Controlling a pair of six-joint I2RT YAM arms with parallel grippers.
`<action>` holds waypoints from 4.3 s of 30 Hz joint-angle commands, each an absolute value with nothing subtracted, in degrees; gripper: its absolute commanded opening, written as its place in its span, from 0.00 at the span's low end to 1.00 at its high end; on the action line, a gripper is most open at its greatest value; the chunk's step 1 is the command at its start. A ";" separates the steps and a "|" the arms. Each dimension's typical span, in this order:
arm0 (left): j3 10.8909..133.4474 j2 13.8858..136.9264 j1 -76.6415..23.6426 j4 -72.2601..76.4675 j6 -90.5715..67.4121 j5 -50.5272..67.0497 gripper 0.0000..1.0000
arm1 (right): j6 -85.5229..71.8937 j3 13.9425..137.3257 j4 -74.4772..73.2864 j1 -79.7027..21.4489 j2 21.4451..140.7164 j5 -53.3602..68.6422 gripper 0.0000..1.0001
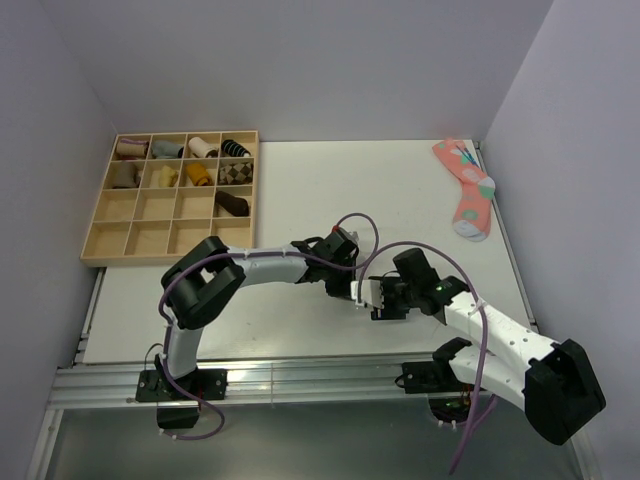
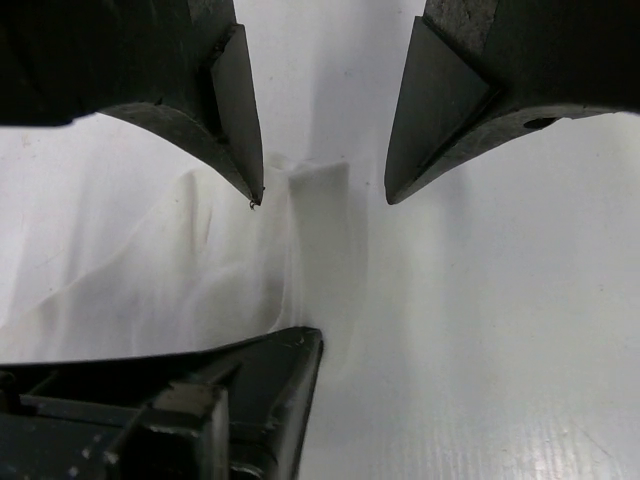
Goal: Roll the socks
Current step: Roll the sock at the center of the board.
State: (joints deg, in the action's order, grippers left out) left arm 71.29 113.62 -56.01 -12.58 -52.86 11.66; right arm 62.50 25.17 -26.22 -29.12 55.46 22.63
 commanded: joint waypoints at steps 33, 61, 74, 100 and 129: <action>70.05 115.40 -55.90 -14.59 -51.24 11.60 0.00 | 57.75 26.98 -17.84 -33.84 66.18 16.26 0.29; 49.13 97.30 -59.67 11.51 -56.17 -12.82 0.26 | 64.69 55.98 -54.92 -17.67 96.50 31.20 0.15; 40.35 95.27 -70.05 39.53 -32.79 -29.36 0.35 | 65.48 66.88 -68.64 -16.44 108.10 35.42 0.15; 46.31 108.19 -71.98 46.85 -11.96 -15.82 0.47 | 65.66 77.87 -79.19 -14.33 119.00 36.04 0.15; 53.26 116.27 -70.93 45.44 -7.56 -14.24 0.34 | 65.22 76.20 -78.67 -12.48 119.09 34.89 0.17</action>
